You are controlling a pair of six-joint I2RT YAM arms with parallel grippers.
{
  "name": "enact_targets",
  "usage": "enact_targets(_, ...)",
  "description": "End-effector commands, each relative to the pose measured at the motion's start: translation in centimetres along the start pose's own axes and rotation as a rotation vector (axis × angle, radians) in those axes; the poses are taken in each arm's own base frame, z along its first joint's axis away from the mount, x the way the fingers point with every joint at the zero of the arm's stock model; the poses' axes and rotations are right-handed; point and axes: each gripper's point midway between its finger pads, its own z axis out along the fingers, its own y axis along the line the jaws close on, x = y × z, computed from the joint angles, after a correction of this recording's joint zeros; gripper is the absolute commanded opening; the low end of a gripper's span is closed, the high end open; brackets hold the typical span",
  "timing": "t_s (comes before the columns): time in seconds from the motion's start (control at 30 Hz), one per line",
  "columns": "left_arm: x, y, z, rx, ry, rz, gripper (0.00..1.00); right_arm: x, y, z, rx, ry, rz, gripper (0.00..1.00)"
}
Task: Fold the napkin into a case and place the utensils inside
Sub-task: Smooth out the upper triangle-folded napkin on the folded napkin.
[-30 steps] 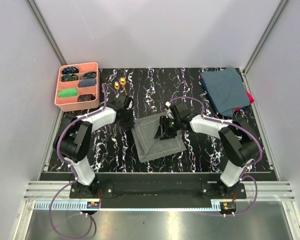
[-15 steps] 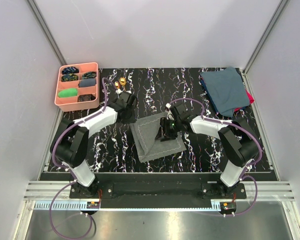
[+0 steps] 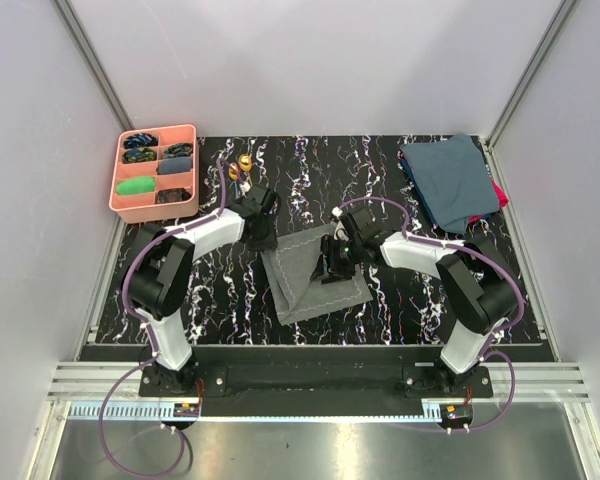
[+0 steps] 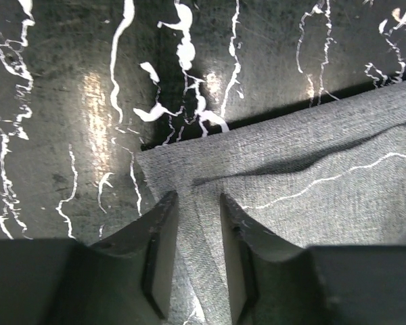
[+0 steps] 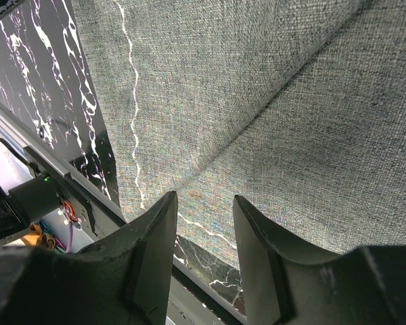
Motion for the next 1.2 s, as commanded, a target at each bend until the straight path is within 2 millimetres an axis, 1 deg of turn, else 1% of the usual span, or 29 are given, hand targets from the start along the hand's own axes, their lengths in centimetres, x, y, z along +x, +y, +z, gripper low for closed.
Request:
enact_targets(0.0, -1.3, -1.6, -0.1, 0.067, -0.033, 0.009, 0.36, -0.8, 1.2, -0.8, -0.039, -0.039, -0.044, 0.47)
enact_targets(0.13, -1.1, -2.1, 0.3, 0.095, -0.029, 0.001, 0.34, -0.7, 1.1, -0.8, -0.035, -0.037, -0.043, 0.47)
enact_targets(0.17, -1.0, -2.1, 0.4, 0.095, -0.027, 0.0, 0.31, -0.7, 1.0, -0.7, -0.033, -0.033, -0.04, 0.47)
enact_targets(0.3, -0.7, -1.8, 1.1, 0.081, -0.014, -0.005, 0.3, -0.6, 1.1, -0.8, -0.037, -0.034, -0.041, 0.47)
enact_targets(0.37, -0.7, -1.7, 1.2, 0.072, -0.014, -0.005, 0.27, -0.6, 1.0, -0.8, -0.035, -0.034, -0.042, 0.47)
enact_targets(0.4, -0.8, -1.7, 1.2, 0.071, -0.016, -0.002, 0.24, -0.7, 1.1, -0.8, -0.038, -0.036, -0.045, 0.47)
enact_targets(0.47, -0.8, -1.5, 1.1, 0.057, -0.017, -0.001, 0.21, -0.7, 1.1, -0.8, -0.038, -0.035, -0.042, 0.47)
enact_targets(0.53, -1.2, -1.4, 1.0, 0.052, -0.026, 0.002, 0.16, -0.7, 1.0, -0.8, -0.036, -0.035, -0.042, 0.47)
enact_targets(0.6, -1.2, -1.5, 0.8, 0.051, -0.025, 0.005, 0.08, -0.7, 1.0, -0.7, -0.036, -0.032, -0.04, 0.47)
enact_targets(0.7, -1.7, -1.5, 0.1, 0.054, -0.041, 0.002, 0.0, -0.6, 1.1, -0.7, -0.038, -0.031, -0.042, 0.47)
enact_targets(1.03, -3.3, -1.4, -3.2, 0.062, -0.126, -0.011, 0.0, -0.6, 1.2, -0.6, -0.051, -0.03, -0.037, 0.46)
enact_targets(1.13, -3.6, -1.2, -3.4, 0.048, -0.134, -0.012, 0.0, -0.7, 1.5, -0.5, -0.062, -0.029, -0.037, 0.45)
enact_targets(1.17, -3.5, -0.9, -3.2, 0.04, -0.128, -0.011, 0.0, -0.7, 1.7, -0.6, -0.068, -0.028, -0.042, 0.45)
